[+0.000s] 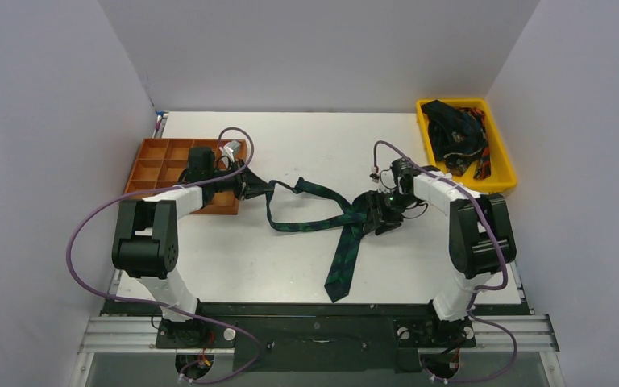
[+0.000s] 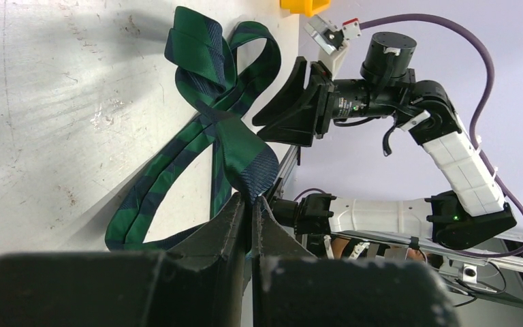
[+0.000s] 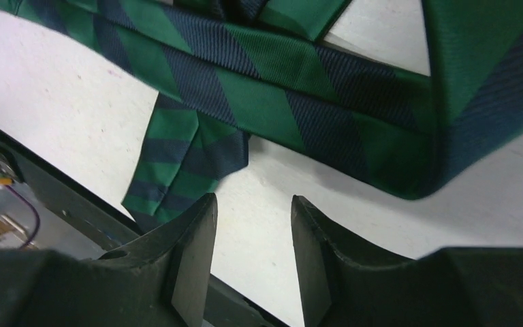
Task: Roll the ties
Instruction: Flatten out the tie at the center of the board.
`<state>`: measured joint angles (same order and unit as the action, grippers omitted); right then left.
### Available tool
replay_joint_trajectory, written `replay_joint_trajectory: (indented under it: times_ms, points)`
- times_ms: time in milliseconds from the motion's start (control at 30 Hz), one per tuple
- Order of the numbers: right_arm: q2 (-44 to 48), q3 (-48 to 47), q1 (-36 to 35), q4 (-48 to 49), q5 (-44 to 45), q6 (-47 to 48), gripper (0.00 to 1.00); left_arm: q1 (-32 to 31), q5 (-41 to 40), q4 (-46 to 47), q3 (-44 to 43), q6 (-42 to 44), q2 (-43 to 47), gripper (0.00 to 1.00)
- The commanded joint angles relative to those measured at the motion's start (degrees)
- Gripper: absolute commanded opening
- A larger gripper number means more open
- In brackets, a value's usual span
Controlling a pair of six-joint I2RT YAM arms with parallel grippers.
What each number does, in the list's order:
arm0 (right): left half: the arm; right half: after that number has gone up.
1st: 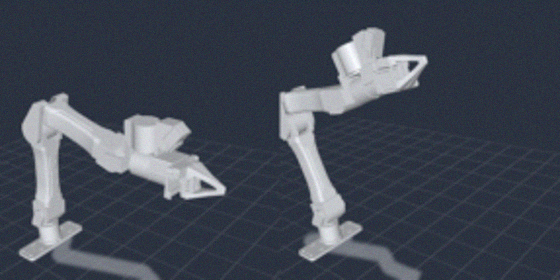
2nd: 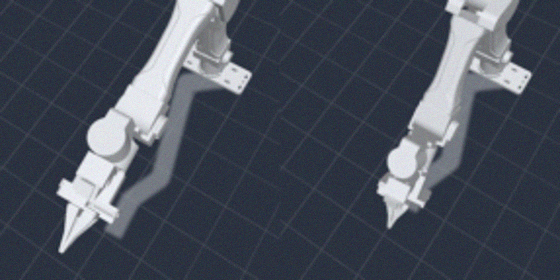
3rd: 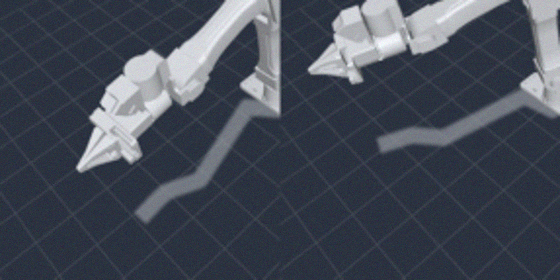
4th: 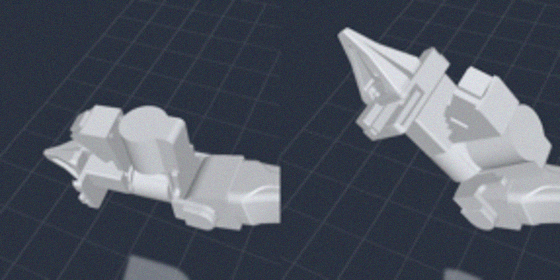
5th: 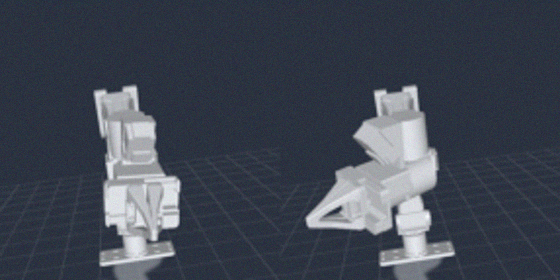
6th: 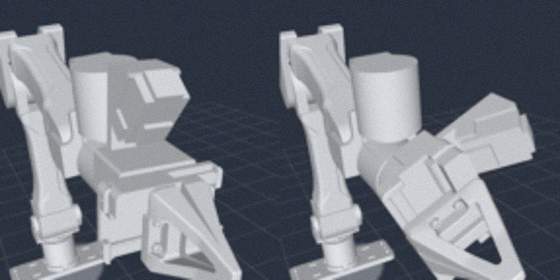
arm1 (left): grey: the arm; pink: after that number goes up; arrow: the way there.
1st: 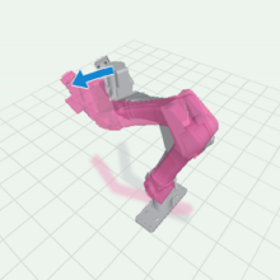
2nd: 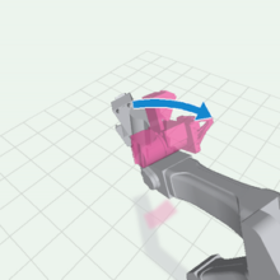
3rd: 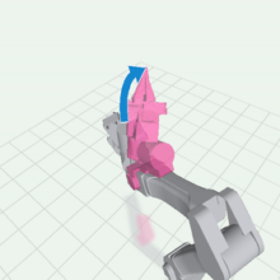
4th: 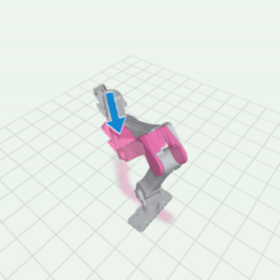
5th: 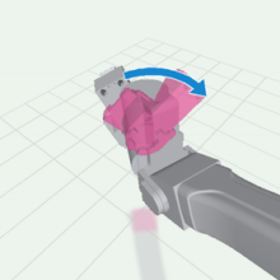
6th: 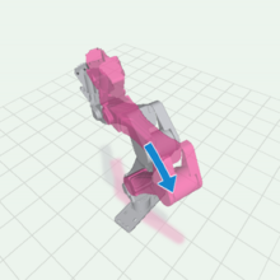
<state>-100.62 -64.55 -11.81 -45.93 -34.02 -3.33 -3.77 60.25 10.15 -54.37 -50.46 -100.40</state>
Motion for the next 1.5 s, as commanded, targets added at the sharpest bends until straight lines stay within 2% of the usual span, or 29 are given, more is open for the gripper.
replay_joint_trajectory:
  times_ms: [0,233,367,433,567,600,633,733,833,967,1067,1100,1133,1167,1233,1267,1333,1467]
  points:
    - [-0.7,2.9,-1.6,10.6,-1.6,-10.2,0.4,0.2,0.8,1.9,-1.2,1.0,0.2,0.0]
    - [-4.4,3.9,-3.3,18.1,0.4,-15.7,0.39,0.3,1.1,-0.8,-0.9,3.1,0.6,0.0]
    - [-5.8,4.0,-4.9,18.9,1.8,-15.9,0.38,0.6,1.0,-1.6,-0.8,3.9,0.9,0.01]
    - [-6.5,4.5,-6.2,19.0,3.3,-16.1,0.35,0.9,1.0,-2.3,-1.0,4.5,0.8,0.01]
    - [-7.7,5.4,-7.5,18.6,8.1,-16.4,0.16,1.5,0.8,-3.7,-1.1,5.6,0.9,0.01]
    - [-7.9,5.3,-7.6,18.2,8.7,-16.0,0.05,1.6,0.8,-3.8,-1.0,5.8,1.0,0.01]
    - [-8.0,4.8,-7.6,17.8,9.2,-15.6,0.01,1.7,0.9,-4.0,-0.9,6.0,1.1,0.01]
    - [-6.9,2.6,-7.3,13.1,9.9,-10.1,0.0,2.4,0.8,-5.4,-1.3,7.2,1.4,0.03]
    - [-1.8,-0.9,-6.2,7.6,13.2,-1.6,0.0,3.3,-0.1,-9.5,-2.7,11.4,1.4,0.08]
    - [5.7,-6.5,-4.9,-3.8,17.8,14.5,0.0,7.1,-3.3,-15.6,-5.2,17.2,2.4,0.27]
    - [8.3,-10.2,-4.9,-12.1,19.5,24.1,0.0,8.0,-10.0,-22.4,-9.0,26.2,3.3,0.39]
    - [8.3,-11.8,-4.9,-17.2,20.0,28.5,0.0,7.9,-11.9,-26.3,-9.8,28.5,3.8,0.49]
    - [7.9,-12.7,-4.8,-19.2,20.4,30.4,0.0,7.6,-14.7,-29.9,-11.9,34.2,4.3,0.55]
    - [7.6,-12.9,-4.7,-22.6,20.6,33.5,0.0,6.1,-15.9,-31.6,-13.4,37.5,5.5,0.7]
    - [6.9,-13.2,-4.3,-25.3,20.6,36.0,0.0,1.9,-19.1,-36.1,-14.7,49.7,7.9,0.8]
    - [6.5,-13.5,-4.1,-25.8,20.4,36.3,0.0,0.3,-18.9,-39.1,-14.9,58.1,8.7,0.81]
    - [5.9,-14.4,-3.8,-26.7,19.3,36.3,0.0,-5.3,-20.1,-41.4,-14.2,67.8,10.6,0.82]
    - [5.4,-16.3,-3.7,-27.8,18.1,35.0,0.0,-15.7,-22.5,-39.1,-10.8,75.6,11.1,0.8]
